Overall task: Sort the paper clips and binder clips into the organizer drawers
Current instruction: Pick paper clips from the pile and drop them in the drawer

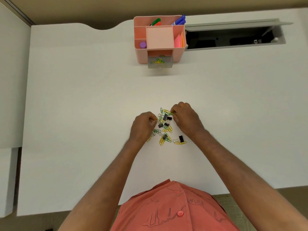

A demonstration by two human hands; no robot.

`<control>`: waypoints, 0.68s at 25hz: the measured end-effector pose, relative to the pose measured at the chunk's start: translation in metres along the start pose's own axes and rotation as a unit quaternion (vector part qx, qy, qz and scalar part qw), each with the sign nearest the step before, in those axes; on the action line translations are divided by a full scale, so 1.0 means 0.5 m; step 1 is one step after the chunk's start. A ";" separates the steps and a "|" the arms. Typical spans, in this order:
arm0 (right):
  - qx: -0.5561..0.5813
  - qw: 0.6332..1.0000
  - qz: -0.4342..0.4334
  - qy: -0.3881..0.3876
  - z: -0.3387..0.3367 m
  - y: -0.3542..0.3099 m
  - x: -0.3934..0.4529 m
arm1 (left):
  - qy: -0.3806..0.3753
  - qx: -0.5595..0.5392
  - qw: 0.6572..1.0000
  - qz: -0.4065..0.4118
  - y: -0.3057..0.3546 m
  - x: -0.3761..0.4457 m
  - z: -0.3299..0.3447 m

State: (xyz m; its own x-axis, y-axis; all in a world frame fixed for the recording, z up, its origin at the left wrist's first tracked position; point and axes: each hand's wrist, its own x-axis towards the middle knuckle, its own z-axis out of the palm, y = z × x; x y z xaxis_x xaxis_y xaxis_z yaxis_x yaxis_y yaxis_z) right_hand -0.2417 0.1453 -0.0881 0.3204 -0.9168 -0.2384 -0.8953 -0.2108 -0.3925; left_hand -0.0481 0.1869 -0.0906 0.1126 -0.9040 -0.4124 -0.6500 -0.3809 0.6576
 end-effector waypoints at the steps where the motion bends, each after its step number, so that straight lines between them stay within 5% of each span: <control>1: -0.002 1.000 0.004 -0.006 0.000 0.000 0.001 | 0.001 -0.026 1.000 -0.015 0.000 0.003 -0.004; 10: 0.114 0.992 0.057 -0.024 -0.026 0.011 -0.004 | 0.034 -0.104 0.994 -0.004 0.040 0.037 -0.056; 17: 0.220 0.969 0.074 0.079 -0.133 -0.021 0.067 | 0.174 -0.024 0.980 0.092 0.167 0.182 -0.136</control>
State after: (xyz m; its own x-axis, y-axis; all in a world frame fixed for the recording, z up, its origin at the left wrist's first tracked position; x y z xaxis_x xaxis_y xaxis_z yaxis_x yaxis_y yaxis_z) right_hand -0.2423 0.0943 -0.0329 0.1170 -0.9736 -0.1962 -0.6973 0.0601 -0.7143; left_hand -0.0410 0.0598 -0.0302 0.2517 -0.9665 -0.0504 -0.6474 -0.2068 0.7335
